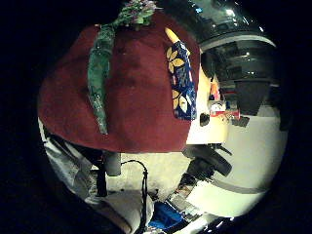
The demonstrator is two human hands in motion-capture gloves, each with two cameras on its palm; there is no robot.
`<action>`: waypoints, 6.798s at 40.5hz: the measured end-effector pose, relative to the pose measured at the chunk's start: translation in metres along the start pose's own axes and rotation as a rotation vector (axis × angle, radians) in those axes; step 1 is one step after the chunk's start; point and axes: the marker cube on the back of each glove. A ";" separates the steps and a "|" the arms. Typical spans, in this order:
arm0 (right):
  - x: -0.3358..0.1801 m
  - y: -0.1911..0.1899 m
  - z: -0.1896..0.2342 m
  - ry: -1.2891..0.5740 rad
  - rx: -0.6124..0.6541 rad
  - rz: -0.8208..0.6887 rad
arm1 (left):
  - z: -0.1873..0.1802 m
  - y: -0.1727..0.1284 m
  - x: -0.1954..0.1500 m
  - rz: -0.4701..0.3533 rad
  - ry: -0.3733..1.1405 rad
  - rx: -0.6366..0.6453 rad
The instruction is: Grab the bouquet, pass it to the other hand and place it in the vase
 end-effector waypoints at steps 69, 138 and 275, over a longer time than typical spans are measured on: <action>0.063 0.042 -0.008 -0.064 -0.072 0.405 | 0.027 -0.055 0.028 0.148 0.136 0.057; 0.060 -0.050 -0.009 -1.059 0.847 0.361 | -0.046 -0.100 0.130 0.380 0.705 0.394; -0.003 -0.017 0.030 -1.295 0.414 -0.341 | 0.007 -0.106 -0.084 -0.113 1.180 0.266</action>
